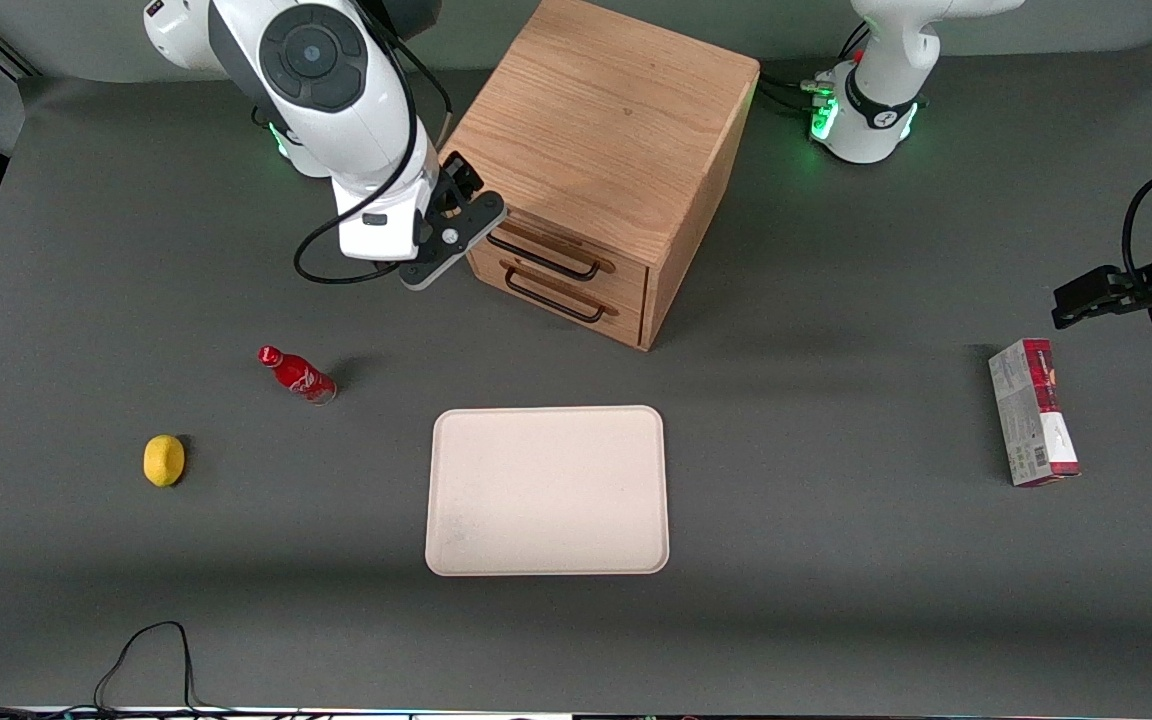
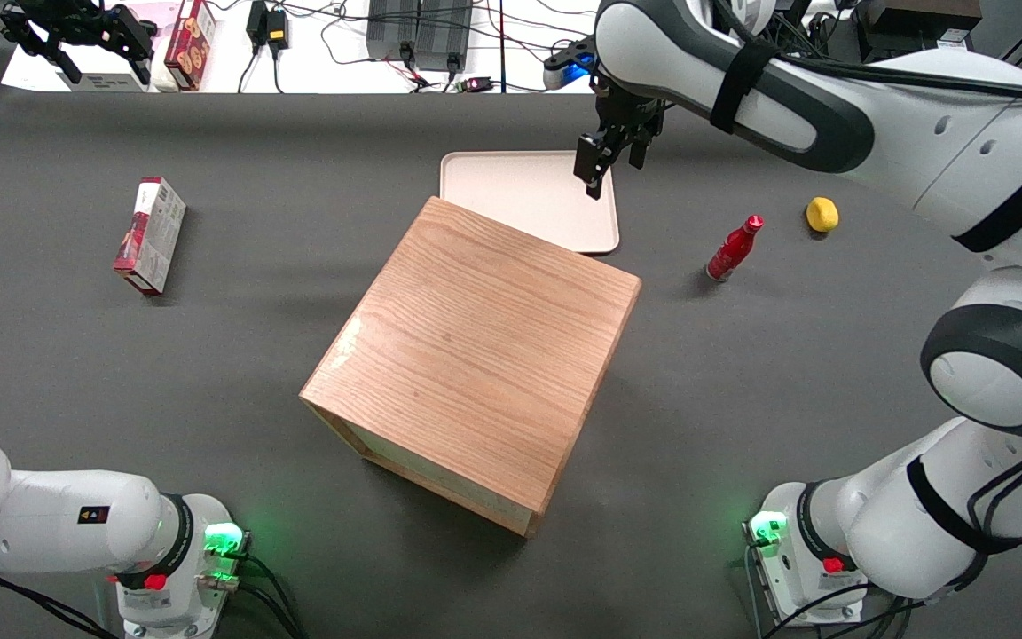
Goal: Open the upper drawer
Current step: 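Move the right gripper toward the upper drawer's black handle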
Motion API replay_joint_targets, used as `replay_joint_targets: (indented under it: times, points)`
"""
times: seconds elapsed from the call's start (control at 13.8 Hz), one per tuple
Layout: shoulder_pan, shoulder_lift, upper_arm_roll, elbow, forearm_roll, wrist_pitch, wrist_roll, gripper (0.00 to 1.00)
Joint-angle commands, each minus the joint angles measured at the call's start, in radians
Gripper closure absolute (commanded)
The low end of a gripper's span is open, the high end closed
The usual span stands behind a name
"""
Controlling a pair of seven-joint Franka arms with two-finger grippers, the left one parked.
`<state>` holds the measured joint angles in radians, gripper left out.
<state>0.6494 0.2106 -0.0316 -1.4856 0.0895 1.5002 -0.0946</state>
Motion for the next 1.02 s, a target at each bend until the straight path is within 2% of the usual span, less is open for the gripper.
replay_joint_targets:
  times: [0.0,0.29,0.36,0.58,0.95]
  points:
    - [-0.004,0.056,0.004,0.083,0.018,-0.006,-0.017,0.0]
    - [-0.004,0.124,0.03,0.13,0.018,0.014,-0.074,0.0]
    - [-0.004,0.133,0.033,0.128,0.035,0.026,-0.132,0.0]
    - [-0.019,0.148,0.026,0.123,0.156,0.029,-0.201,0.0]
    - [-0.033,0.188,0.026,0.123,0.191,0.028,-0.244,0.0]
